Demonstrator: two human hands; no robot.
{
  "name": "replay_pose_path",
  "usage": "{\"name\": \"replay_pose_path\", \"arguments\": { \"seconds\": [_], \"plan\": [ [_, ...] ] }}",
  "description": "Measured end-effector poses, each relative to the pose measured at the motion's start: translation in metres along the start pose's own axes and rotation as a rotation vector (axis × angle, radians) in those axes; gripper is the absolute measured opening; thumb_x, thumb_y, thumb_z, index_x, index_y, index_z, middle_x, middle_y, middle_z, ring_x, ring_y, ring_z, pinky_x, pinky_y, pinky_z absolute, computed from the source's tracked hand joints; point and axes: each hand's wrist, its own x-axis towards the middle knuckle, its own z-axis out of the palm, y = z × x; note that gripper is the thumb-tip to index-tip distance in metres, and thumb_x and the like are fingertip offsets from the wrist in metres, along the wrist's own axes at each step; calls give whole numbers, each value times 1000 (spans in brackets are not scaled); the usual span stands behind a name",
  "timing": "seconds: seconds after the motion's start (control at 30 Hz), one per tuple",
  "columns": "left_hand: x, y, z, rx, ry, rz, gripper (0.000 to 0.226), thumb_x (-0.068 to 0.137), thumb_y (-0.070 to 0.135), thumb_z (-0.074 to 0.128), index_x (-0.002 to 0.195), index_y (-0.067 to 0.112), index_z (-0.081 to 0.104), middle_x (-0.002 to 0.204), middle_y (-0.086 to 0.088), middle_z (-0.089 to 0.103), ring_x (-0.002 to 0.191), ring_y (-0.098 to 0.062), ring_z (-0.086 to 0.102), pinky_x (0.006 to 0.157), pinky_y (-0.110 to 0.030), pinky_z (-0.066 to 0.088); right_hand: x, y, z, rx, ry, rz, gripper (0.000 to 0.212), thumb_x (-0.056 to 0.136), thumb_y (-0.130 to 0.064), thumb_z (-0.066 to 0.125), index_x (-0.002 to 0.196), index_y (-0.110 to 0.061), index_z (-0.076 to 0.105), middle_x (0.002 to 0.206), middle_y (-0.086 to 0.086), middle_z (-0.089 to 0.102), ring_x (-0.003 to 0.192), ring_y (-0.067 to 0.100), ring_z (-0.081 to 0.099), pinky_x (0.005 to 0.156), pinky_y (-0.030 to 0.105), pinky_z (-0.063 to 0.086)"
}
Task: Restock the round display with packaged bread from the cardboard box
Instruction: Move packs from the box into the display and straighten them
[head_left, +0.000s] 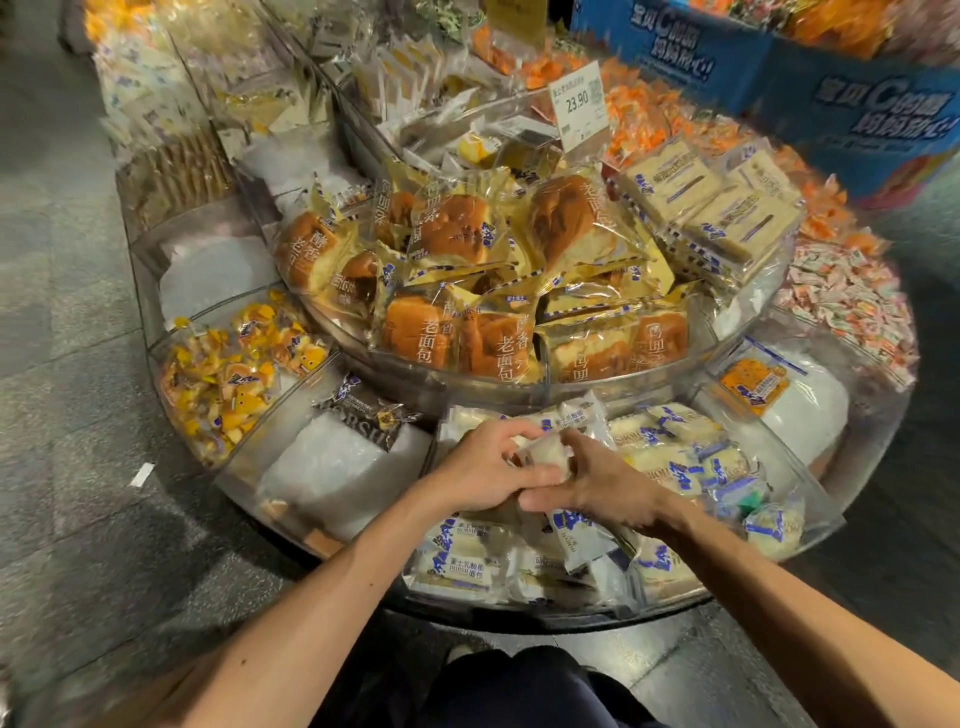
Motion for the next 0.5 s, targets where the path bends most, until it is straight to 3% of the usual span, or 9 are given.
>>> {"name": "replay_pose_path", "arguments": {
  "seconds": [0.07,0.13,0.23,0.33,0.4,0.5],
  "plan": [
    [-1,-11,-6,-78,63,-34,35,86,27,78,116,23,62,98,2,70,68,-10,63,63,-32,54,0,3,-2,-19,24,8,95,49,-71,86,120,-22,46,105,11,72,89,19,67,78,35,56],
    [-4,-27,-17,-204,176,-120,39,87,21,77,122,18,60,100,-6,73,66,-10,66,53,-24,50,-1,5,-7,84,62,46,85,56,-70,81,117,-22,46,101,15,74,82,24,66,74,35,54],
    [-6,-52,-30,-350,393,-243,28,87,18,76,111,16,62,94,-10,74,64,-10,65,51,-21,46,-1,13,-16,281,130,79,57,78,-40,81,119,-16,50,100,19,74,79,25,64,75,38,51],
    [0,-74,-24,-380,557,-369,27,88,25,76,98,22,50,90,-3,71,68,-13,68,56,-25,45,1,20,-22,357,166,110,28,93,-3,55,119,-12,51,90,18,73,75,22,62,65,29,50],
    [4,-86,-15,-418,617,-445,35,88,30,76,105,23,46,92,0,69,74,-15,70,57,-25,44,4,20,-21,460,183,118,27,95,4,48,117,-12,53,87,14,70,72,20,62,61,27,49],
    [10,-97,-1,-288,684,-484,35,86,40,75,105,16,57,95,0,68,80,-18,68,63,-28,50,9,22,-20,552,221,103,25,97,6,44,116,-9,53,93,18,69,77,22,63,68,34,49]
  ]
}}
